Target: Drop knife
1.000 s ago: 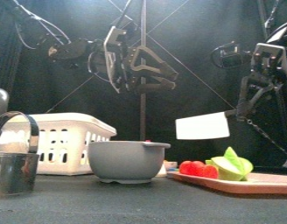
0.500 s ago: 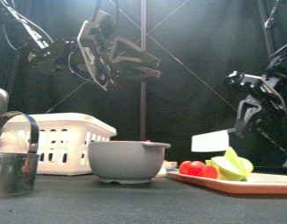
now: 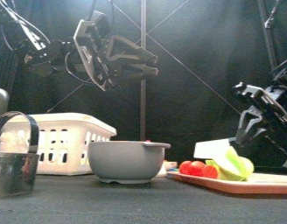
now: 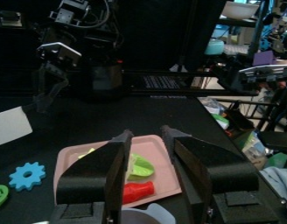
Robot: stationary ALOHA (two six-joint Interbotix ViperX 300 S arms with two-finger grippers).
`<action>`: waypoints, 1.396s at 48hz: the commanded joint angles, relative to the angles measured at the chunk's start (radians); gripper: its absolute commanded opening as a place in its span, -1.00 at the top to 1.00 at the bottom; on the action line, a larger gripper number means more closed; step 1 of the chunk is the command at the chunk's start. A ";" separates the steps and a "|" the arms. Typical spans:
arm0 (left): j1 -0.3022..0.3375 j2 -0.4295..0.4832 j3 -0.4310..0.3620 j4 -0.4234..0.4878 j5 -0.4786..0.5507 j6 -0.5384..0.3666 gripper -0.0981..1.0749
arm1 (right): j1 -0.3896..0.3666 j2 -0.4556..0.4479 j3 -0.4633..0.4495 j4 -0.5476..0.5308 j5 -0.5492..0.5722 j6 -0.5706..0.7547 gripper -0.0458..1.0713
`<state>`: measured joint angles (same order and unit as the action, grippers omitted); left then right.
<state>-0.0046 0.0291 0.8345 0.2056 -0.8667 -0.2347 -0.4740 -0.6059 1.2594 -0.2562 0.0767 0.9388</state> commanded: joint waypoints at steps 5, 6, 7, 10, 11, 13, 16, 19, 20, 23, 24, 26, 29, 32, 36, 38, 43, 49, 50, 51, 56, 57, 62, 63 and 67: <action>0.003 -0.008 -0.005 -0.049 -0.012 0.003 -0.46 | -0.005 0.015 -0.006 -0.003 -0.046 -0.003 0.16; 0.003 -0.008 -0.005 -0.051 -0.012 0.003 -0.46 | -0.006 0.018 -0.006 -0.005 -0.048 -0.003 0.16; 0.003 -0.008 -0.005 -0.051 -0.012 0.002 -0.46 | -0.005 0.020 -0.006 -0.005 -0.051 -0.003 0.16; 0.003 -0.006 -0.006 -0.051 -0.012 0.002 -0.46 | -0.005 0.029 -0.006 -0.005 -0.055 -0.003 0.15; 0.003 -0.006 -0.006 -0.051 -0.014 0.002 -0.46 | -0.005 0.032 -0.006 -0.005 -0.055 -0.003 0.13; 0.005 -0.006 -0.006 -0.051 -0.014 0.002 -0.46 | -0.005 0.037 -0.006 -0.002 -0.055 -0.002 0.10; 0.005 -0.008 -0.005 -0.054 -0.018 0.002 -0.46 | -0.006 0.048 -0.006 0.000 -0.057 -0.002 0.03; 0.006 -0.006 -0.006 -0.063 -0.026 0.002 -0.46 | -0.008 0.058 -0.006 0.000 -0.057 -0.002 -0.08; 0.006 -0.006 -0.005 -0.067 -0.028 0.002 -0.46 | -0.008 0.061 -0.006 0.000 -0.057 -0.002 -0.11; 0.008 -0.006 -0.003 -0.086 -0.032 0.002 -0.46 | -0.008 0.069 -0.006 0.000 -0.060 -0.002 -0.22; 0.008 -0.006 -0.003 -0.089 -0.032 0.002 -0.46 | -0.008 0.074 -0.006 0.000 -0.061 -0.002 -0.26; 0.006 -0.005 -0.003 -0.094 -0.032 0.002 -0.46 | -0.008 0.077 -0.006 0.000 -0.064 -0.002 -0.32; 0.006 -0.003 -0.003 -0.094 -0.032 0.002 -0.46 | -0.008 0.083 -0.009 0.000 -0.064 -0.002 -0.41; 0.008 -0.002 -0.003 -0.095 -0.032 0.002 -0.46 | -0.014 0.087 -0.011 0.002 -0.064 -0.002 -0.49; 0.006 0.000 -0.003 -0.095 -0.032 0.002 -0.46 | -0.025 0.091 -0.011 0.002 -0.064 -0.002 -0.57; 0.006 0.000 -0.003 -0.097 -0.032 0.002 -0.46 | -0.029 0.091 -0.012 0.003 -0.064 -0.002 -0.60; 0.008 0.000 -0.003 -0.095 -0.032 0.002 -0.46 | -0.032 0.091 -0.018 -0.002 -0.061 -0.002 -0.65; 0.008 0.000 -0.003 -0.097 -0.032 0.002 -0.46 | -0.031 0.091 -0.040 -0.025 -0.049 -0.005 -0.66; 0.008 0.000 -0.005 -0.097 -0.032 0.002 -0.46 | -0.031 0.091 -0.043 -0.032 -0.048 -0.005 -0.66; 0.008 0.000 -0.003 -0.097 -0.032 0.002 -0.46 | -0.031 0.091 -0.048 -0.040 -0.046 -0.005 -0.66; 0.008 0.000 -0.003 -0.095 -0.031 0.002 -0.46 | -0.025 0.091 -0.074 -0.092 -0.046 -0.005 -0.66; 0.008 0.002 -0.003 -0.094 -0.032 0.002 -0.46 | -0.025 0.091 -0.078 -0.103 -0.044 -0.005 -0.66; 0.008 0.000 -0.005 -0.097 -0.029 0.000 -0.46 | -0.012 0.081 -0.104 -0.147 -0.032 -0.003 -0.66; 0.008 0.000 -0.005 -0.097 -0.025 -0.002 -0.46 | -0.008 0.081 -0.109 -0.155 -0.026 -0.003 -0.66; 0.008 -0.003 -0.003 -0.097 -0.015 -0.002 -0.46 | 0.011 0.078 -0.123 -0.186 -0.015 -0.005 -0.66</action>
<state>0.0015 0.0368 0.8406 0.1104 -0.8836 -0.2362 -0.4801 -0.5170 1.1689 -0.4157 0.0583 0.9373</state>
